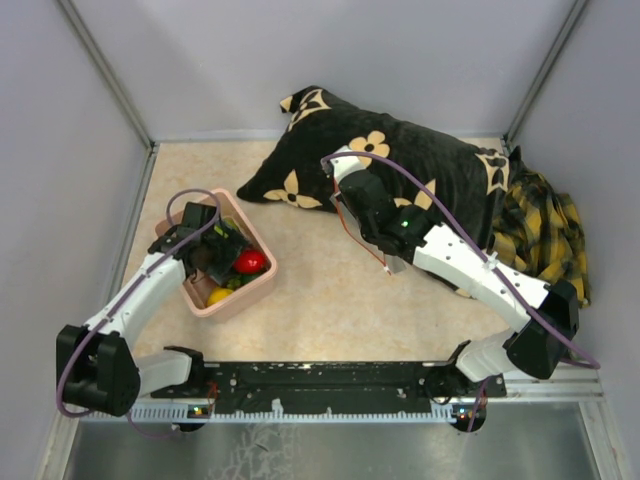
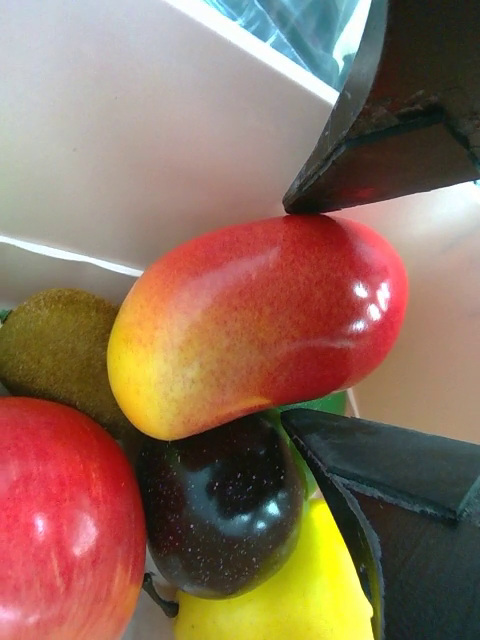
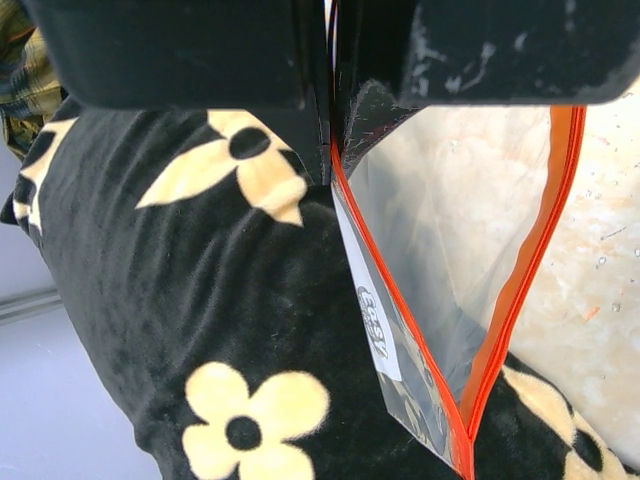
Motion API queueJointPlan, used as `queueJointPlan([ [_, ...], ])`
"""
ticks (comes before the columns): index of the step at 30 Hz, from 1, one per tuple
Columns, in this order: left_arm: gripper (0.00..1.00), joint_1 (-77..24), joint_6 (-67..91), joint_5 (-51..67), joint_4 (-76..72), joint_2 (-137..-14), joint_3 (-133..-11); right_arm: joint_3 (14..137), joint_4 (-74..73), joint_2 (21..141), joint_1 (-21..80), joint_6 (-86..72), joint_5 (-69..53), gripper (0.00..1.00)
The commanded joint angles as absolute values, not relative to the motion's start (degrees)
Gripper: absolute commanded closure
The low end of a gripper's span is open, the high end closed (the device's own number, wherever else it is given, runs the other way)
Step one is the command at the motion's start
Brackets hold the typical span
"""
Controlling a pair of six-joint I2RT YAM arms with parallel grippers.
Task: Place the food in the zip-top bag and seal the zipper
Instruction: Pick up the fake fruit from the bin.
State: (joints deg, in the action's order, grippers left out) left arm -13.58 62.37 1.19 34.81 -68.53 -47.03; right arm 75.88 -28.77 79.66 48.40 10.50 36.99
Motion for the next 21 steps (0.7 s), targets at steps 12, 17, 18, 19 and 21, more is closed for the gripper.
queueJointPlan([
  [12,0.48,-13.1,57.7,-5.7,35.6,-63.8,-46.9,77.9,-27.5,79.5,49.2,11.0,36.8,1.0],
  [17,0.58,-13.1,51.2,-6.5,37.3,-59.3,-49.4,78.5,-27.5,79.8,49.2,11.1,36.5,1.0],
  [18,0.58,-13.1,49.3,-6.2,37.2,-58.4,-49.9,78.6,-27.6,79.9,49.2,11.1,36.4,1.0],
  [19,0.58,-13.1,47.4,-5.3,36.8,-57.4,-50.2,78.8,-27.7,80.0,49.2,11.0,36.4,1.0],
  [21,0.6,-13.1,43.1,-2.5,35.2,-55.3,-50.9,79.3,-27.8,80.3,49.3,10.9,36.2,1.0],
])
